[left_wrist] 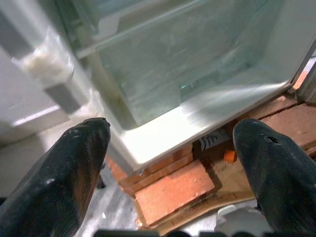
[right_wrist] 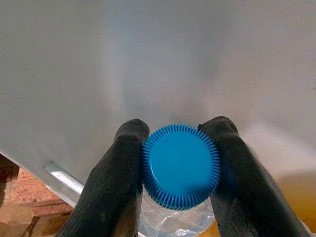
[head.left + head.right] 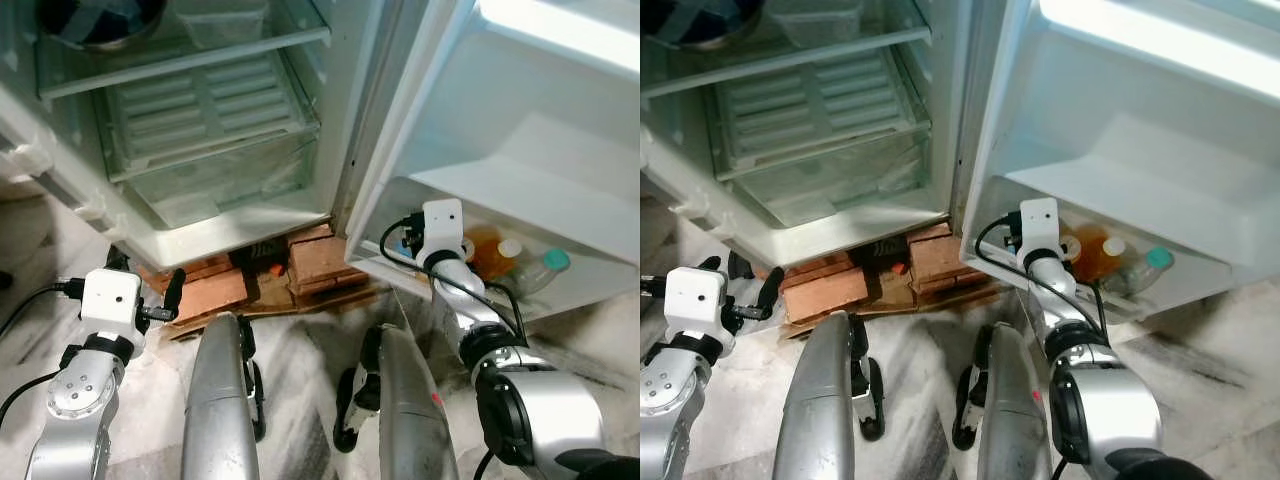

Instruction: Restocking fridge

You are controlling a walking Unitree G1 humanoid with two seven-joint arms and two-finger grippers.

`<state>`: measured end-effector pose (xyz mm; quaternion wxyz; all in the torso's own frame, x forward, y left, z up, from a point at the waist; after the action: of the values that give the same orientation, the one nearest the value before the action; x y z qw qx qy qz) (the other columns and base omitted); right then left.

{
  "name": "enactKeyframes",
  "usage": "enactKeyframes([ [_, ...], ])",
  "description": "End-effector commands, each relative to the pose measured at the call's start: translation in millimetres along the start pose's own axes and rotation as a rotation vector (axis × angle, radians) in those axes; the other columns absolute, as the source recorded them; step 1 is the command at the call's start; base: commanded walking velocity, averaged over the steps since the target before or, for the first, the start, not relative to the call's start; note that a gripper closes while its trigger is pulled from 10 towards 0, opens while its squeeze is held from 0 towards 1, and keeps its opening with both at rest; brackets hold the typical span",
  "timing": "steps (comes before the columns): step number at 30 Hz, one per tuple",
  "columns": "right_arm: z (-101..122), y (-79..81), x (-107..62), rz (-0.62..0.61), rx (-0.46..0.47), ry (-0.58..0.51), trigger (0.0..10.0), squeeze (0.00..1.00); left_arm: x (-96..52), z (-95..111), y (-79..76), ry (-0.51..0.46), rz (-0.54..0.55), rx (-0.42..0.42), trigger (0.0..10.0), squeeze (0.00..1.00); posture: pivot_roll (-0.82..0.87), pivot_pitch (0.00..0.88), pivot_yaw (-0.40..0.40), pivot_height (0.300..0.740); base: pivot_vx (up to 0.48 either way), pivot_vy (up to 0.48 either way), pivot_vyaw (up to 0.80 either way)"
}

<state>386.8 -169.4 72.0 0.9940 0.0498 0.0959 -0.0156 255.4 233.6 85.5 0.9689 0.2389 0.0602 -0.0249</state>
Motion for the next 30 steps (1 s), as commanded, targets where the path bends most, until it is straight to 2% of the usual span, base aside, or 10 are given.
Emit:
enactKeyframes([
  [1, -18.5, -19.8, -6.0, -0.061, 0.028, 0.083, 10.0, 0.0, -2.1, -6.5, -3.4, 0.023, -0.017, 0.012, 10.0, 0.0, 0.19, 0.257, -0.033, 0.597, 0.0, 0.0, 0.0],
  [2, -18.0, -20.4, -5.8, -0.063, 0.035, 0.084, 10.0, 0.0, -1.6, -6.6, -3.6, 0.022, -0.018, 0.013, 10.0, 0.0, 0.19, 0.254, -0.033, 0.597, 0.0, 0.0, 0.0],
  [3, -17.0, -21.1, -5.4, -0.066, 0.038, 0.082, 10.0, 1.0, -0.9, -6.9, -3.8, 0.022, -0.019, 0.014, 10.0, 0.0, 0.19, 0.25, -0.032, 0.597, 0.0, 0.0, 0.0],
  [8, -7.4, -19.2, -2.0, -0.05, 0.047, 0.053, 10.0, 1.0, 3.3, -8.2, -3.8, 0.022, -0.025, 0.019, 10.0, 0.0, 0.19, 0.233, -0.029, 0.597, 0.0, 0.0, 0.0],
  [11, 20.1, -3.2, 4.4, 0.054, -0.01, -0.055, 10.0, 1.0, 7.9, -9.9, -1.8, 0.025, -0.024, 0.022, 10.0, 0.0, 0.18, 0.215, -0.029, 0.597, 0.0, 0.0, 0.0],
  [16, 41.6, 4.9, 6.0, 0.114, -0.066, -0.149, 10.0, 1.0, 12.0, -10.8, -3.6, 0.024, -0.026, 0.02, 10.0, 0.0, 0.17, 0.199, -0.029, 0.597, 0.0, 0.0, 0.0],
  [30, 66.2, 1.0, -5.3, 0.131, -0.058, -0.312, 10.0, 1.0, 22.4, -10.5, -13.3, 0.017, -0.02, -0.018, 10.0, 0.0, 0.12, 0.17, -0.043, 0.597, 0.0, 0.0, 0.0],
])
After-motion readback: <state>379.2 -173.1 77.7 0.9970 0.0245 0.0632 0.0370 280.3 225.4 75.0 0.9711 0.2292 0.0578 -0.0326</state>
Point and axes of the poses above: a point about 5 cm out from each wrist's last joint towards the gripper, its own x axis pointing out of the wrist towards the gripper, its own z axis along the axis of the wrist's last joint, y = z × x, the point moved 3 cm from there along x, pointing out of the wrist towards the gripper, and after that the axes turned 14 degrees about x, right-handed, at the moved point
